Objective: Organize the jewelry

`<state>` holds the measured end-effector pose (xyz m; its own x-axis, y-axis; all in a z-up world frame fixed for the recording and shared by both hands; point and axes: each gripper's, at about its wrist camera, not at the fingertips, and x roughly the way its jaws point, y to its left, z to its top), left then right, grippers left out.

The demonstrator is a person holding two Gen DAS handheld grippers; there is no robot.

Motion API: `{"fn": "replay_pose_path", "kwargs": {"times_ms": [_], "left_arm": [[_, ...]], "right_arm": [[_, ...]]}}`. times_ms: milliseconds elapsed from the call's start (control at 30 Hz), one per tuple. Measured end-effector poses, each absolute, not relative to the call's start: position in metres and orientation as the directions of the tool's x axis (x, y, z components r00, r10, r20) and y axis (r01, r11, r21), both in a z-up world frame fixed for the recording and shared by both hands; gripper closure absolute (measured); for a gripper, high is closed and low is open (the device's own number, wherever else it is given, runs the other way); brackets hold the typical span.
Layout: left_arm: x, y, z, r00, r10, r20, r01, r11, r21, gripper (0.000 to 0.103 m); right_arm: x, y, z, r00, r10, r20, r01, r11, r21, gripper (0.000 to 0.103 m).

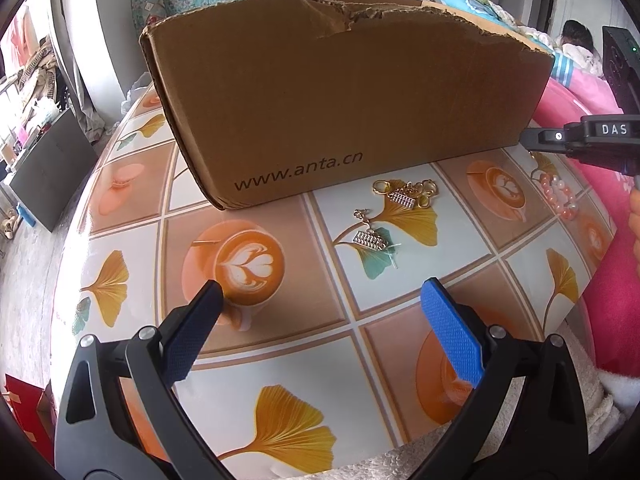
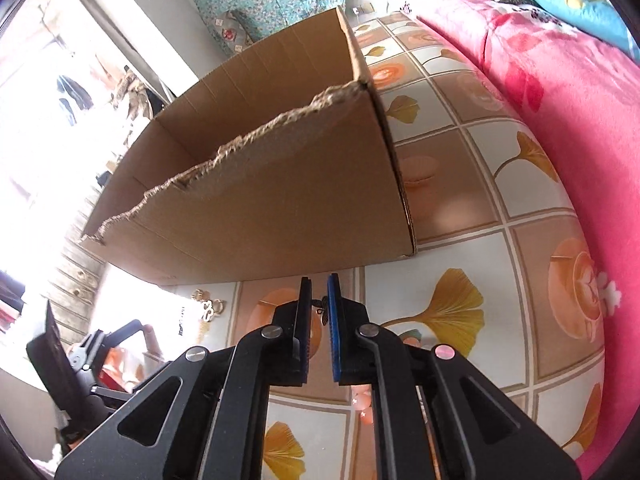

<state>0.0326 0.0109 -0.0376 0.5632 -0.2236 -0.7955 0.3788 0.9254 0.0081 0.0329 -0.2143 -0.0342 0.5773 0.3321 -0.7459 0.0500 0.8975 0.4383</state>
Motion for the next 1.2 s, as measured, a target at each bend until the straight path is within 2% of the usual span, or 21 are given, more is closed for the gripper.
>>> {"fn": "replay_pose_path", "kwargs": {"times_ms": [167, 200, 233, 300, 367, 467, 600, 733, 1000, 1200], "left_arm": [[0.030, 0.011, -0.034, 0.590, -0.223, -0.776, 0.369, 0.929, 0.013, 0.010], [0.028, 0.010, -0.032, 0.595, -0.241, -0.767, 0.379, 0.925, 0.003, 0.016], [0.026, 0.010, -0.030, 0.597, -0.259, -0.759, 0.390, 0.921, -0.008, 0.027], [0.025, 0.008, -0.027, 0.596, -0.283, -0.752, 0.405, 0.914, -0.023, 0.034], [0.025, 0.005, -0.025, 0.588, -0.304, -0.750, 0.423, 0.906, -0.036, 0.048], [0.026, 0.000, -0.026, 0.574, -0.316, -0.755, 0.444, 0.895, -0.038, 0.057], [0.029, -0.008, -0.028, 0.572, -0.295, -0.766, 0.460, 0.888, 0.001, 0.063], [0.036, -0.015, -0.029, 0.562, -0.288, -0.775, 0.477, 0.879, 0.020, 0.079], [0.046, -0.019, -0.028, 0.541, -0.296, -0.787, 0.517, 0.856, 0.034, 0.081], [0.043, -0.023, -0.029, 0.543, -0.299, -0.785, 0.532, 0.845, 0.047, 0.093]], "right_arm": [[0.025, -0.222, -0.034, 0.579, 0.427, -0.695, 0.035, 0.838, 0.544, 0.095], [0.025, -0.221, -0.034, 0.577, 0.439, -0.689, 0.030, 0.832, 0.555, 0.095], [0.025, -0.219, -0.035, 0.575, 0.443, -0.688, 0.026, 0.831, 0.556, 0.095], [0.023, -0.212, -0.038, 0.565, 0.457, -0.687, 0.017, 0.826, 0.563, 0.095], [0.026, -0.204, -0.041, 0.552, 0.470, -0.688, 0.002, 0.825, 0.565, 0.095], [0.026, -0.191, -0.043, 0.545, 0.468, -0.696, -0.024, 0.838, 0.546, 0.095], [0.027, -0.179, -0.047, 0.523, 0.496, -0.693, -0.057, 0.832, 0.552, 0.095], [0.034, -0.176, -0.049, 0.509, 0.514, -0.690, -0.074, 0.825, 0.560, 0.095], [0.039, -0.176, -0.057, 0.500, 0.531, -0.684, -0.096, 0.819, 0.566, 0.095], [0.042, -0.175, -0.061, 0.501, 0.541, -0.676, -0.103, 0.812, 0.574, 0.095]]}}
